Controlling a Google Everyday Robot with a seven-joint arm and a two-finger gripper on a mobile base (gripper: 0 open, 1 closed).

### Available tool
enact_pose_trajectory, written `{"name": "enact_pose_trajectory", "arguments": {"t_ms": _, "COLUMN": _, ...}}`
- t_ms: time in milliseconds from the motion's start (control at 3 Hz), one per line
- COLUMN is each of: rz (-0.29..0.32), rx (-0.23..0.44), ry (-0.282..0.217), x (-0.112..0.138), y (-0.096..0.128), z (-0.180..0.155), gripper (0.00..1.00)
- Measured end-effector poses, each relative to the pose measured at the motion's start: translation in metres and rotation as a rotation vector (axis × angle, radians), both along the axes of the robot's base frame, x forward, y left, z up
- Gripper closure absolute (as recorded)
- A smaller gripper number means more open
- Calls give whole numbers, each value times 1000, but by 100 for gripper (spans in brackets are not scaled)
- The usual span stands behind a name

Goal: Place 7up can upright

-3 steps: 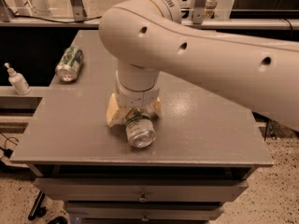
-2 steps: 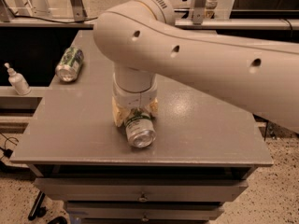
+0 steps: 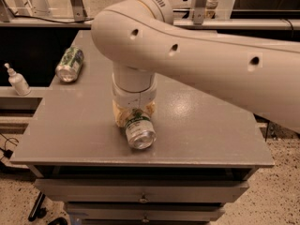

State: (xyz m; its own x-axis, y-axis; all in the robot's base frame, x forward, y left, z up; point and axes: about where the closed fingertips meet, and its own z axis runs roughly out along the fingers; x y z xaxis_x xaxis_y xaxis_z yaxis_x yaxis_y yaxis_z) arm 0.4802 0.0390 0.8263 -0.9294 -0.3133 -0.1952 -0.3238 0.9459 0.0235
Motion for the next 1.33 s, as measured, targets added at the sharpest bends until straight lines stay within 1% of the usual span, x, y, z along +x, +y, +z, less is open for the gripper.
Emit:
{"name": "enact_pose_trajectory", "arguments": {"t_ms": 333, "rz": -12, "rx": 23, "ry": -41, "x": 18, "y": -1, "z": 21, "gripper": 100}}
{"name": "enact_pose_trajectory", "arguments": {"t_ms": 667, "rz": -20, "rx": 91, "ry": -104, "x": 39, "y": -4, "z": 52, "gripper": 100}}
{"name": "enact_pose_trajectory", "arguments": {"t_ms": 1000, "rz": -10, "rx": 203, "ry": -175, "x": 50, "y": -11, "z": 80, "gripper": 100}}
{"name": "enact_pose_trajectory", "arguments": {"t_ms": 1333, "rz": 19, "rx": 373, "ry": -243, "x": 59, "y": -20, "z": 97, "gripper": 100}}
